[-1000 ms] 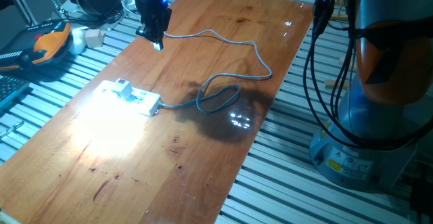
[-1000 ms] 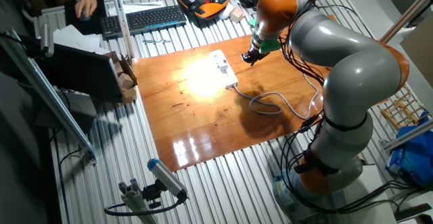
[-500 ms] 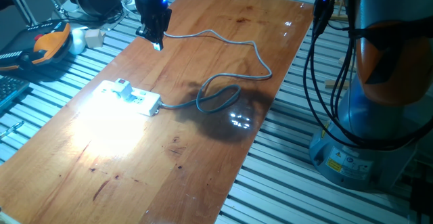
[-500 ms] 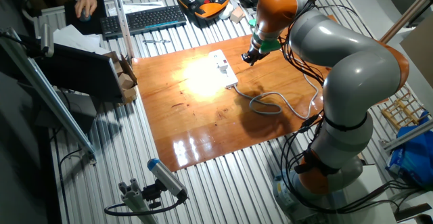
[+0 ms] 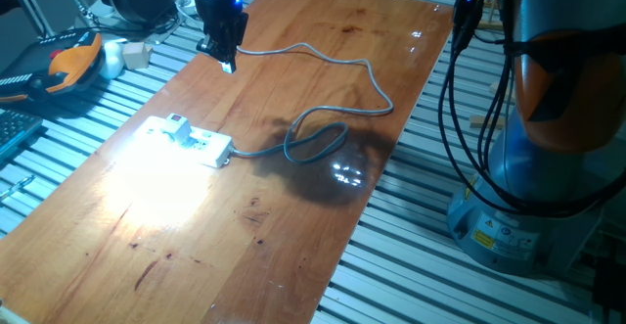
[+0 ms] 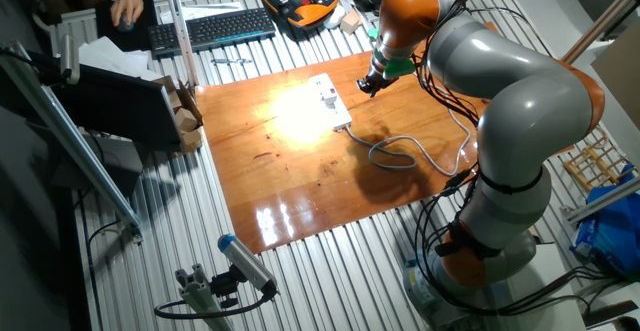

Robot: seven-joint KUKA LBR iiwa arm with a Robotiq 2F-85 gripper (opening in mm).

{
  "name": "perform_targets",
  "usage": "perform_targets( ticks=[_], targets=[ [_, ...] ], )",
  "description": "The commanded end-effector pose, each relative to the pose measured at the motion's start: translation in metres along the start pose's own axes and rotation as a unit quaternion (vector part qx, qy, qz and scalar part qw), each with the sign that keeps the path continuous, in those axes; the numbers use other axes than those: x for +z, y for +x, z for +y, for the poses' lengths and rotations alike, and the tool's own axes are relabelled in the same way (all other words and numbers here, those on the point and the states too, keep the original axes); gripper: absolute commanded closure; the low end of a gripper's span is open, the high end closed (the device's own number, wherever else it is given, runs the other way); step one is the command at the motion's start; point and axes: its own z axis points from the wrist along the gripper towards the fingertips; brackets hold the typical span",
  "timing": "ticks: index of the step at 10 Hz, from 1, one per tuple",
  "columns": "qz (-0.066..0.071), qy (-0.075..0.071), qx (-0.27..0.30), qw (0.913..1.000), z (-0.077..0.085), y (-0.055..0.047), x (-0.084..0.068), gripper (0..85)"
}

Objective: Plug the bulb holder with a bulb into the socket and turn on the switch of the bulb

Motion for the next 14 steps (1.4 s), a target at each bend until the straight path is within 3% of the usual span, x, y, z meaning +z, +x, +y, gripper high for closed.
perform_targets(
  ticks=[1,14],
  targets=[
    [0.0,0.0,0.0,1.0,0.0,0.0001,0.0001,85.0],
    [-0.005,0.004,0.008,0.9999,0.0017,0.001,0.0007,85.0]
  ],
)
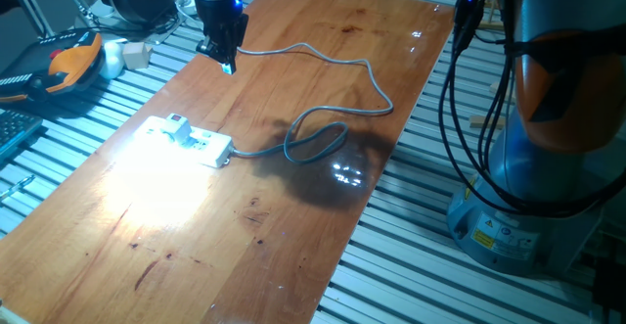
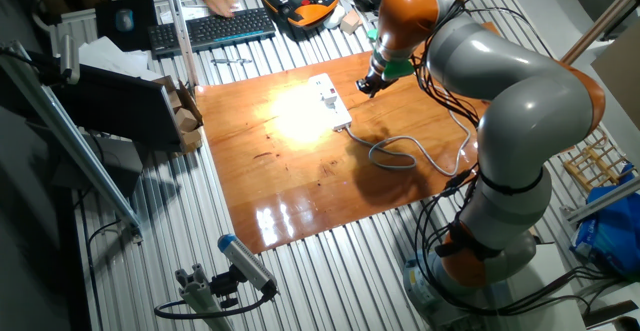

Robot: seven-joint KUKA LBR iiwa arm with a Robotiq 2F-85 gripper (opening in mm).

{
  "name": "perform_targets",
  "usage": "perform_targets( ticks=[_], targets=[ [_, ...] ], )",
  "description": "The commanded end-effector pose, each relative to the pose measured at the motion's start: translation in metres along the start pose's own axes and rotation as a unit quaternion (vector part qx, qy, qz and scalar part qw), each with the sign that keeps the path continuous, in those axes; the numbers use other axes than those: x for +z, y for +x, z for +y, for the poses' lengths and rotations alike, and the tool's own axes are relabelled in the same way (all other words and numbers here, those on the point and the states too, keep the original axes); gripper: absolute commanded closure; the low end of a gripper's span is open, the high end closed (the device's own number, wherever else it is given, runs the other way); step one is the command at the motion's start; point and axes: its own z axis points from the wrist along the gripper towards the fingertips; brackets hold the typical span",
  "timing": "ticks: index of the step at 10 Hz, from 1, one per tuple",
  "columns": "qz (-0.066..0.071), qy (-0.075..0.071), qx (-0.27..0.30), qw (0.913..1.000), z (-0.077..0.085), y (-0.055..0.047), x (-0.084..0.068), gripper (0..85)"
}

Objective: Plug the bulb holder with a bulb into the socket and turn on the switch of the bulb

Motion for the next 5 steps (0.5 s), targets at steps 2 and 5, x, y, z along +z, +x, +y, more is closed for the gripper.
perform_targets(
  ticks=[2,5],
  targets=[
    [-0.002,0.004,0.001,1.0,0.0004,-0.0006,-0.0004,85.0],
    [-0.001,0.004,0.001,1.0,0.0007,-0.002,-0.0017,85.0]
  ],
)
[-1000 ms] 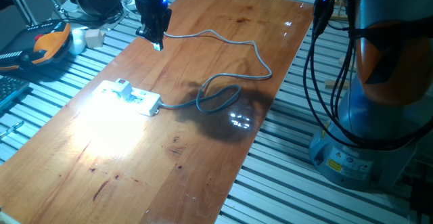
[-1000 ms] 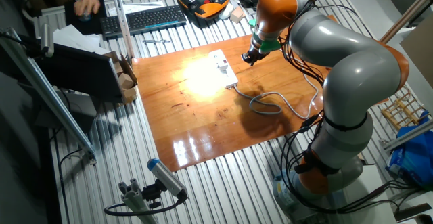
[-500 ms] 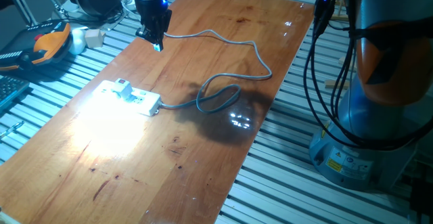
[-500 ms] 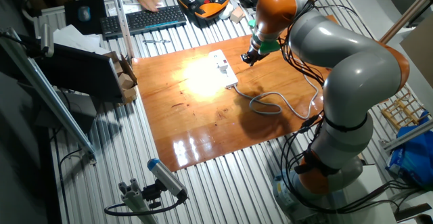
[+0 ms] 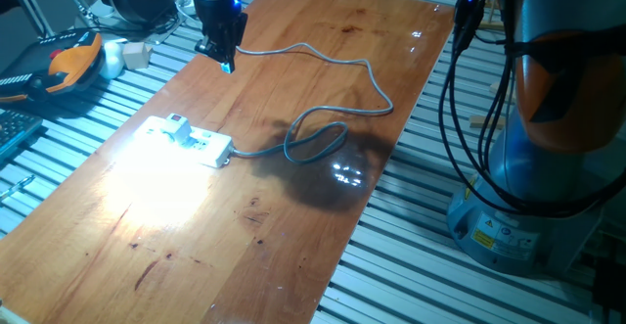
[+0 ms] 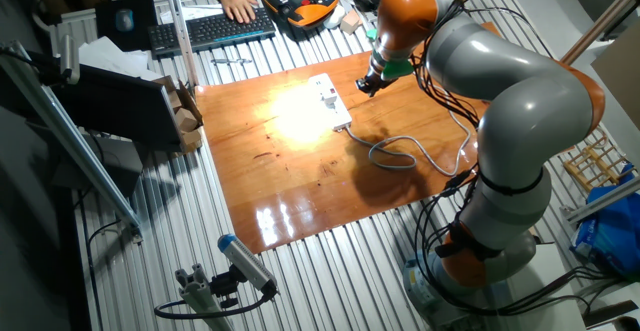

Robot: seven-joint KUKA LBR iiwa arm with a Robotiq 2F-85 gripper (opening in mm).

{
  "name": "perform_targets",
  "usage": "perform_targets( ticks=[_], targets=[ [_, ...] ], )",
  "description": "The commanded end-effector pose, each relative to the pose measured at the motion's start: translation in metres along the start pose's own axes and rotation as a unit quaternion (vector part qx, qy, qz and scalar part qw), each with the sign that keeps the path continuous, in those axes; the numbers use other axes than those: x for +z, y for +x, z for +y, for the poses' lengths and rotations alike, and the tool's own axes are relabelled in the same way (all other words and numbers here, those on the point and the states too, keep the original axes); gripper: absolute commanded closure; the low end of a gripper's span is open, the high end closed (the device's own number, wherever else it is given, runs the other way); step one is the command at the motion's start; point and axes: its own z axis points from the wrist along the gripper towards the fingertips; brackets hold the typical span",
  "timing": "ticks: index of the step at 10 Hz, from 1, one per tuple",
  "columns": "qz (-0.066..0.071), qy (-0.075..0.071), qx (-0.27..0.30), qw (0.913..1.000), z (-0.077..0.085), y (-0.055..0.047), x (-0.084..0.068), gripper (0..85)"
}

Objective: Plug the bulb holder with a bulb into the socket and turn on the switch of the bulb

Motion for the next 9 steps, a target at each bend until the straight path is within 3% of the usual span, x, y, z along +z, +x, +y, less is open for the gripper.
perform_targets(
  ticks=[1,9],
  targets=[
    [0.0,0.001,0.0,1.0,-0.0003,-0.0004,-0.0001,85.0],
    [0.004,-0.001,-0.002,1.0,-0.0011,-0.0005,-0.0004,85.0]
  ],
)
